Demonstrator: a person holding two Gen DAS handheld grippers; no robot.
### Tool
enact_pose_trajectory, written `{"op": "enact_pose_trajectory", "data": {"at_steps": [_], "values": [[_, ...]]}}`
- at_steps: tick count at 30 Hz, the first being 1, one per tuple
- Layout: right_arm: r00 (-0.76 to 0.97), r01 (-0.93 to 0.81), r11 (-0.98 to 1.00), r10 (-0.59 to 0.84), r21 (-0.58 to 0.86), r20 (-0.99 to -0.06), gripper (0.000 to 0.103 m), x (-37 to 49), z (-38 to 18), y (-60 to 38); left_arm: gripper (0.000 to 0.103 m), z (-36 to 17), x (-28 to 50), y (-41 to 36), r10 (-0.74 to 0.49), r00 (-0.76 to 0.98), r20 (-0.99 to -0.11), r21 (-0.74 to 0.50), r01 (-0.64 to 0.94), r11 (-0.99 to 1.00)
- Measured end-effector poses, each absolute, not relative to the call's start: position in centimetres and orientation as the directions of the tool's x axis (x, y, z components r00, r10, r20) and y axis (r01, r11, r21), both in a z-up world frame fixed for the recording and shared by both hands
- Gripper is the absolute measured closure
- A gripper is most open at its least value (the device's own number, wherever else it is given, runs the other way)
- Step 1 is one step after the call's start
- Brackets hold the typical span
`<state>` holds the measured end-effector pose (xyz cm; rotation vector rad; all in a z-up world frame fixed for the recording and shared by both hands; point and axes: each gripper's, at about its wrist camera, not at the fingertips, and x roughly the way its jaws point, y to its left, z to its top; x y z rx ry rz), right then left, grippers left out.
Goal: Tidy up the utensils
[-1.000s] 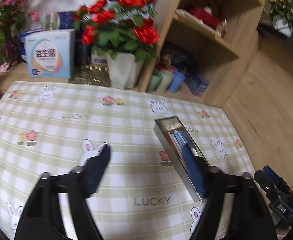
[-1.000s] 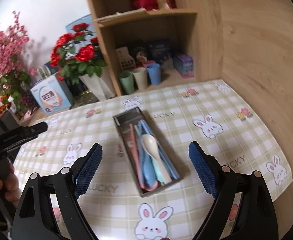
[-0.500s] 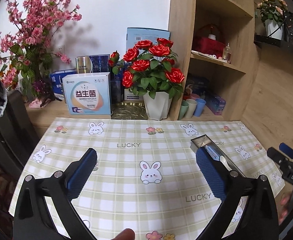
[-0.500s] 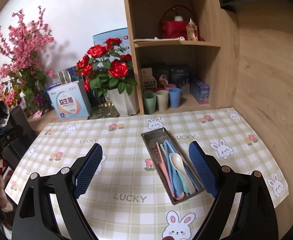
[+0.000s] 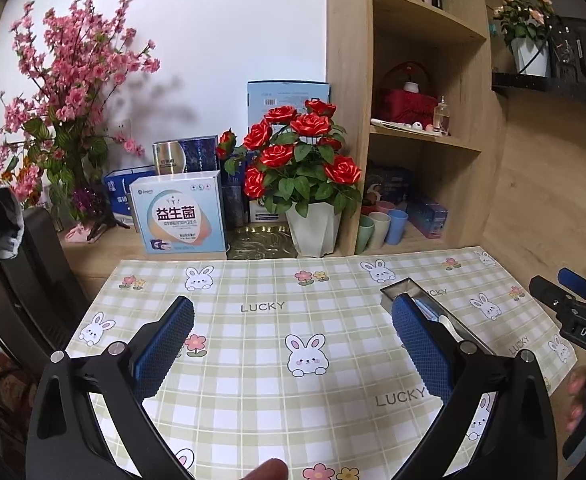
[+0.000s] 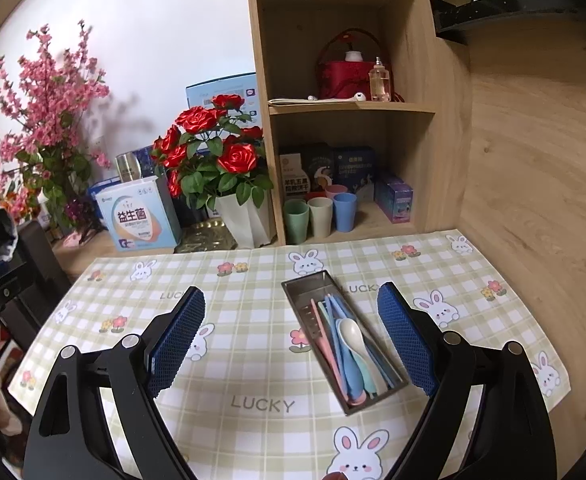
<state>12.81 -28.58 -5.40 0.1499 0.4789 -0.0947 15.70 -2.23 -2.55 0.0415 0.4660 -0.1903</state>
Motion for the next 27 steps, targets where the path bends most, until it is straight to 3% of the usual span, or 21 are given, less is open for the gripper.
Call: {"op": "enact_pose_trajectory", "data": {"at_steps": [27], "values": [[0.914,0.130,0.987,-0.082,0.095,-0.396,0.018,11.1,-3.6,-28.6,0.006,-1.8,14.4,-3.9,-0.171,0.887,-0.429,0.044,0.210,0.977]]}}
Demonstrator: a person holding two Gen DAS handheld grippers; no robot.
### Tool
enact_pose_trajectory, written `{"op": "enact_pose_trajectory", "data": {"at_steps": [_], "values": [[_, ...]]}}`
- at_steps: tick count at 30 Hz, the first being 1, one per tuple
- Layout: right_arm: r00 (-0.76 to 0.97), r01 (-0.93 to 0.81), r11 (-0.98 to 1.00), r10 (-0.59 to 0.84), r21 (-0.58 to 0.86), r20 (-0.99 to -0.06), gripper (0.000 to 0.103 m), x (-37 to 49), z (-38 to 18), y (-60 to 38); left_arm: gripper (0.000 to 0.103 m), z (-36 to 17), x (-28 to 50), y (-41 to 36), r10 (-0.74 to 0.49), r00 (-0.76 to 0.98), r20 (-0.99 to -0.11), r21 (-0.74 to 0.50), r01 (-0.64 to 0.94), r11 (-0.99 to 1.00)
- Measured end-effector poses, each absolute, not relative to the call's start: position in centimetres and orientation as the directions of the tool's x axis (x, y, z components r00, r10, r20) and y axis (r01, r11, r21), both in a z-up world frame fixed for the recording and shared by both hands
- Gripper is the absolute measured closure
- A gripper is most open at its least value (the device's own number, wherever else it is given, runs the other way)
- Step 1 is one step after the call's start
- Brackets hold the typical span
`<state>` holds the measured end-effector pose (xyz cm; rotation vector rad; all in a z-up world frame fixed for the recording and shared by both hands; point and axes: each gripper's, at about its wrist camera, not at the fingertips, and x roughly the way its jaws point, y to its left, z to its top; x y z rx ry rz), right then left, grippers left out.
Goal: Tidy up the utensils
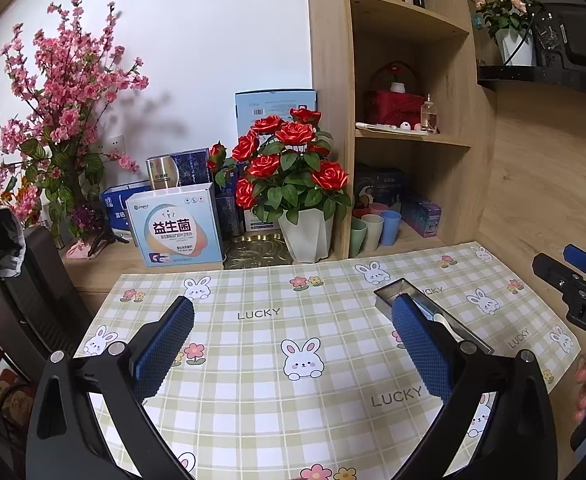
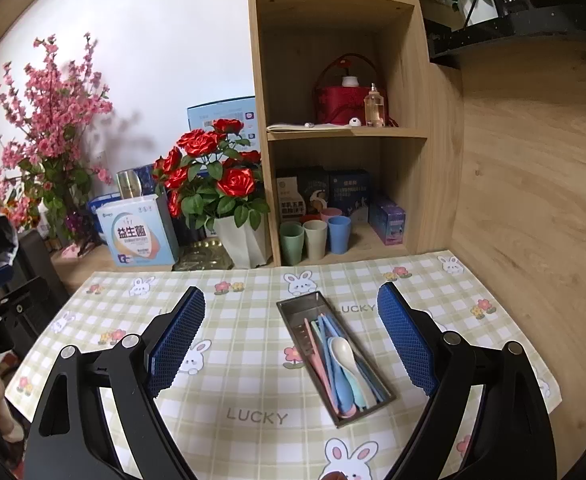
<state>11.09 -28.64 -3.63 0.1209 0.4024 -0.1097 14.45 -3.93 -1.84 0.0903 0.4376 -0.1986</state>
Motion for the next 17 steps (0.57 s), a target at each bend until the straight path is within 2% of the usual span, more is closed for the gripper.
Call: {"op": "enact_pose_trajectory", "data": {"at_steps": [17], "values": [[0.919,0.137,0.986,-0.092,0.093,-0.382,0.018,10.86,-3.23,-28.96,0.006,-1.57,14.17,-3.93,-0.184,0.892,-0.414,0.049,0.223,0.974]]}}
